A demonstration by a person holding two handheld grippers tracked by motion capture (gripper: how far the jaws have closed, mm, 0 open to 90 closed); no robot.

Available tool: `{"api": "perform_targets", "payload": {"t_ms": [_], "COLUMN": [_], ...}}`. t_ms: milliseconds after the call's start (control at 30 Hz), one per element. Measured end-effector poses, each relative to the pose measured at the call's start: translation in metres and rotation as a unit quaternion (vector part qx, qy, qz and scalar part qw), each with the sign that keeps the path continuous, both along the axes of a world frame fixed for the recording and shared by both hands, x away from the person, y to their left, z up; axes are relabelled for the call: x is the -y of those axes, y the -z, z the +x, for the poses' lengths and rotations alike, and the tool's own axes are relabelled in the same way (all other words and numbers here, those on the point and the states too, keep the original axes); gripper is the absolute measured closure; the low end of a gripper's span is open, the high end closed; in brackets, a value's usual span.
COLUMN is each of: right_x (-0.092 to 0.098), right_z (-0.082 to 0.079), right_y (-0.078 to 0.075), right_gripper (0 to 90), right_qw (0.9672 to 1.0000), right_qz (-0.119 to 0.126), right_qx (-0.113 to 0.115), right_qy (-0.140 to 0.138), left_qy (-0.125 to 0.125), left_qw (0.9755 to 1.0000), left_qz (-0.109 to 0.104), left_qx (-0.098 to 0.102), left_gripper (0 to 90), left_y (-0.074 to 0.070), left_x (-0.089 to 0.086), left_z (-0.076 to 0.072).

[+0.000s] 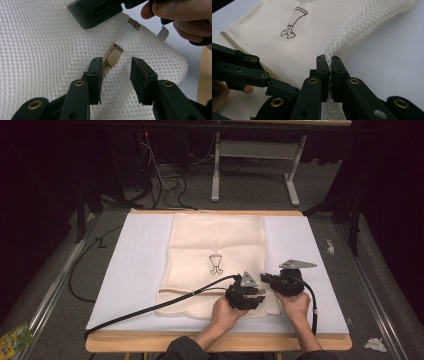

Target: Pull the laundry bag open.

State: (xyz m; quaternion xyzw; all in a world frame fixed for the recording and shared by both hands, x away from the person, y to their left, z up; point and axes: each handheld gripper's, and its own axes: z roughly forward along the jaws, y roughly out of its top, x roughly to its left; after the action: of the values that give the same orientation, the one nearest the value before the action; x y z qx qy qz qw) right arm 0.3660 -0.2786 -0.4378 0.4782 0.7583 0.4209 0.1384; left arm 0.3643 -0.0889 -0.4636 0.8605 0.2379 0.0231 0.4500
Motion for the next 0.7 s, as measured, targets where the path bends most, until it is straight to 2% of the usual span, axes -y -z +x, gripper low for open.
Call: {"api": "perform_targets", "payload": {"t_ms": [367, 700], "right_x": [-0.0032, -0.0017], "right_z": [0.0015, 0.0014], "right_y": [0.0025, 0.0025], "right_gripper": [88.1, 88.1], "right_qw": [1.0000, 1.0000], "right_qz": [0.002, 0.005], "right_qx": [-0.003, -0.004], "right_qy": [-0.003, -0.002], "left_qy": [0.001, 0.008], "left_qw": [0.9998, 0.9998], "left_qz": [-0.006, -0.015], "left_qx": [-0.017, -0.012], "left_gripper": [69.7, 72.7], "left_y": [0.0055, 0.0014], "left_x": [0.0015, 0.0002], "left_z": [0.0058, 0.0042]}}
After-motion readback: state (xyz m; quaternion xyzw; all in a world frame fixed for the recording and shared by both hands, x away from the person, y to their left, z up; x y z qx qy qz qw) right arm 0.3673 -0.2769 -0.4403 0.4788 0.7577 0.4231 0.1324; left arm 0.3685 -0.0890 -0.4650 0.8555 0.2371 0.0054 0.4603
